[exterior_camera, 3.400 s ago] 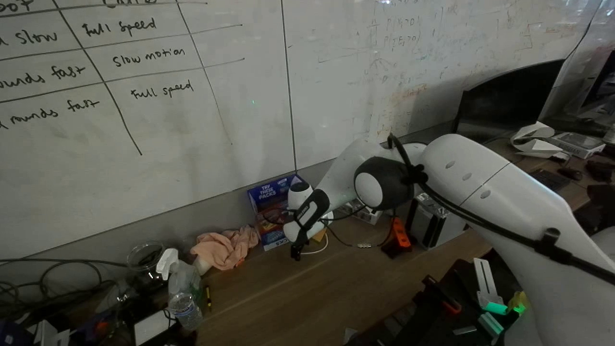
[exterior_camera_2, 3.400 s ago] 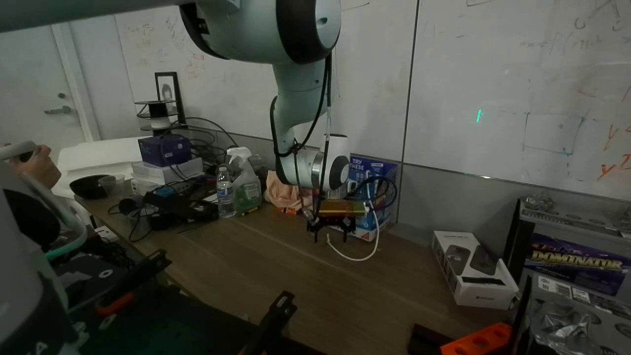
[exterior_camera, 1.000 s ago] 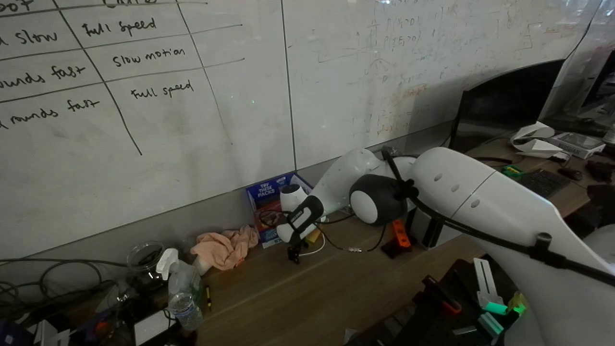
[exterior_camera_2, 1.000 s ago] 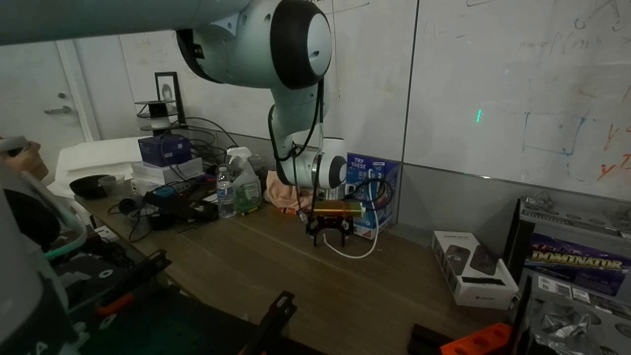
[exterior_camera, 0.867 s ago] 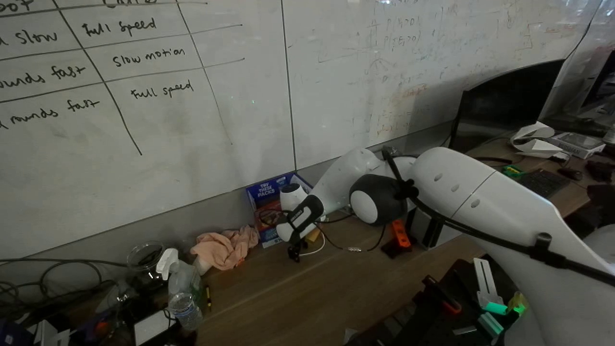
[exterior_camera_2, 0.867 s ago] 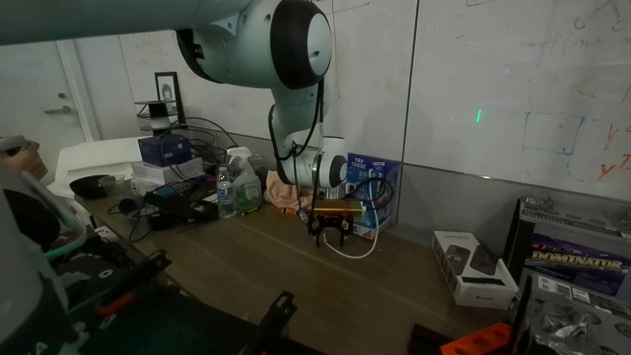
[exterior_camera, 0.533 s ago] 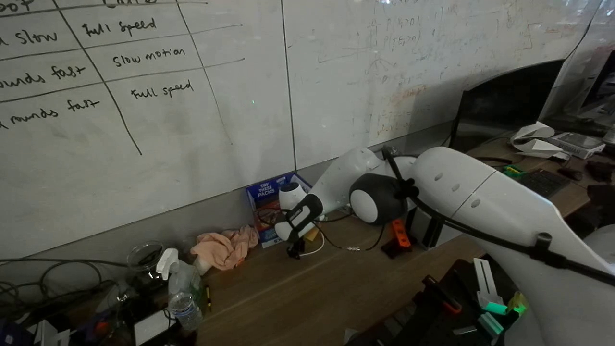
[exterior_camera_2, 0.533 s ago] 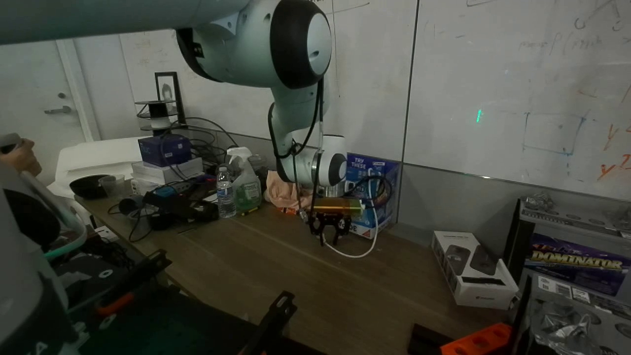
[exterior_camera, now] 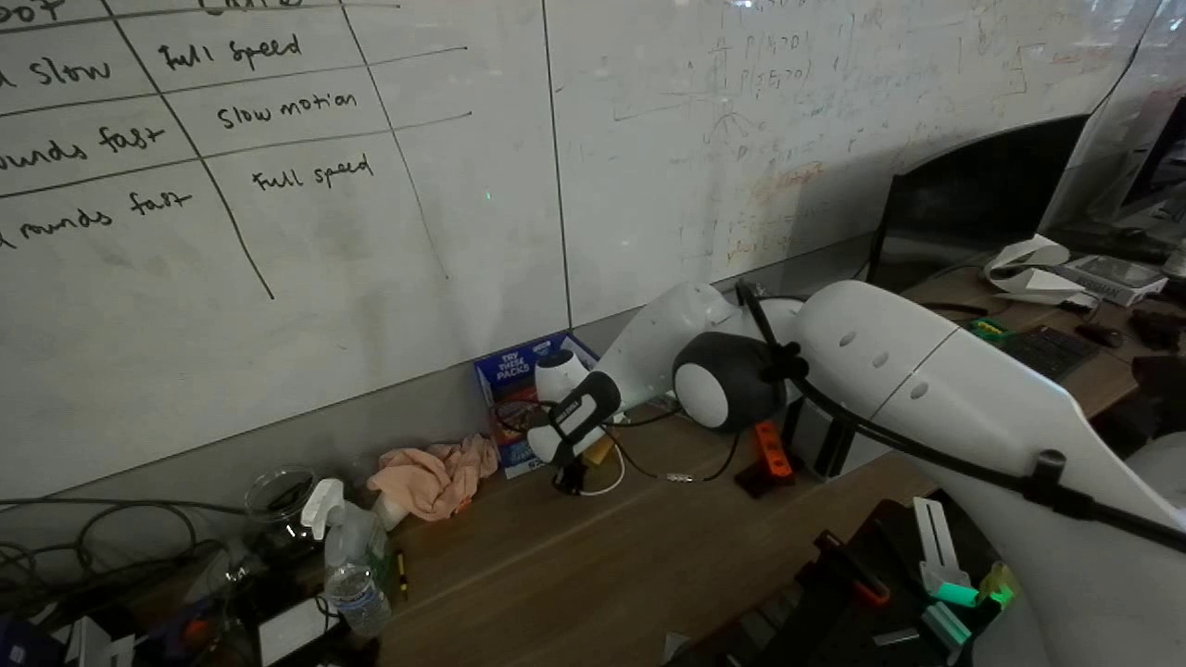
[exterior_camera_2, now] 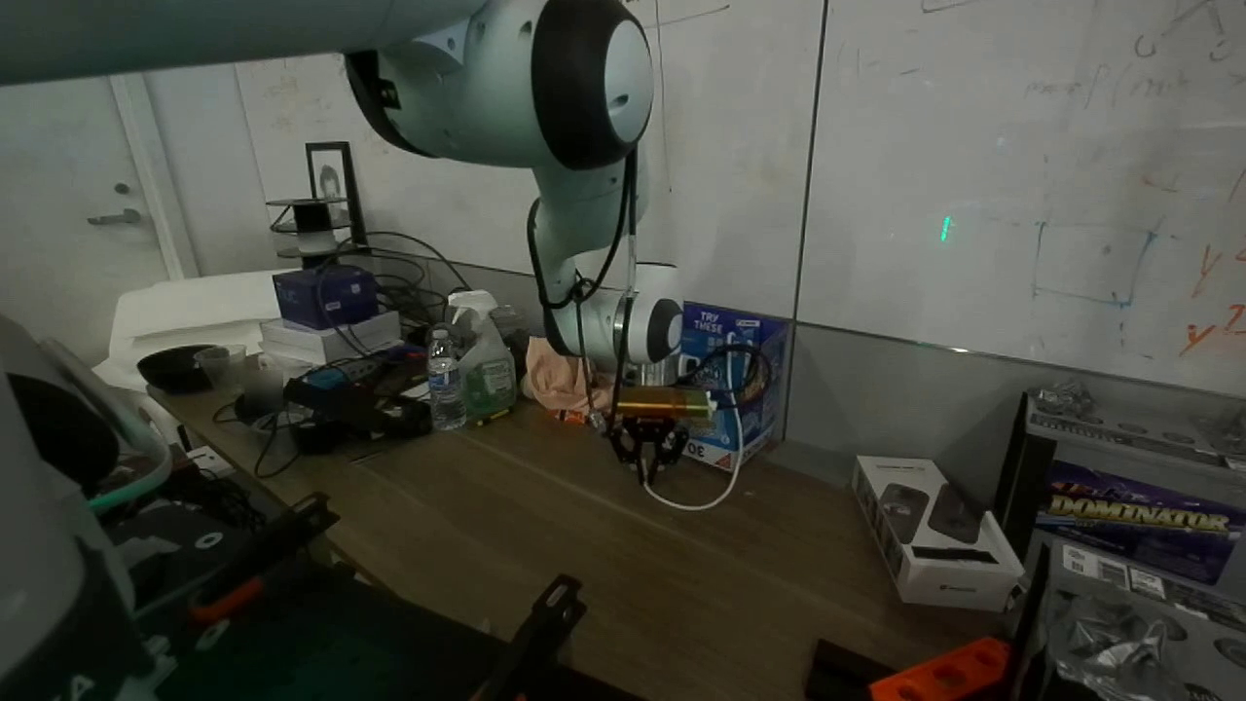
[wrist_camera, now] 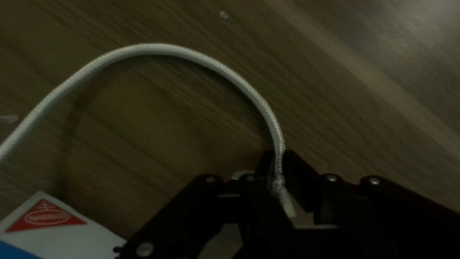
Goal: Put the white ropes inside the blue box.
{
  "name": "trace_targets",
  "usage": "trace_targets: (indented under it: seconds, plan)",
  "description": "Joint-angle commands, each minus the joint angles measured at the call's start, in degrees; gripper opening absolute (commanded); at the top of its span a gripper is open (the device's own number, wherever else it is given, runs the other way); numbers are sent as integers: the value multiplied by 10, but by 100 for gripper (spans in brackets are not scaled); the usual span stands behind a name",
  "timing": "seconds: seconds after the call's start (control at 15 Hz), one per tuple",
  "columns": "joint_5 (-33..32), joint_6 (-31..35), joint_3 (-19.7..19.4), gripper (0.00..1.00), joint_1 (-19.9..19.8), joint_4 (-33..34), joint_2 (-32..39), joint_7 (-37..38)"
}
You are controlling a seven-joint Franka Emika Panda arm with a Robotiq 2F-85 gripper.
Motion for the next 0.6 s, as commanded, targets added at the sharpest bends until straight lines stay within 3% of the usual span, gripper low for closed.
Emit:
trace_targets:
  seconds: [0.0,0.53]
  plan:
    - [-3,-46,-20,8,16,-66,-85,47]
    - [-58,-71,-83,8,78,-174,-280,145]
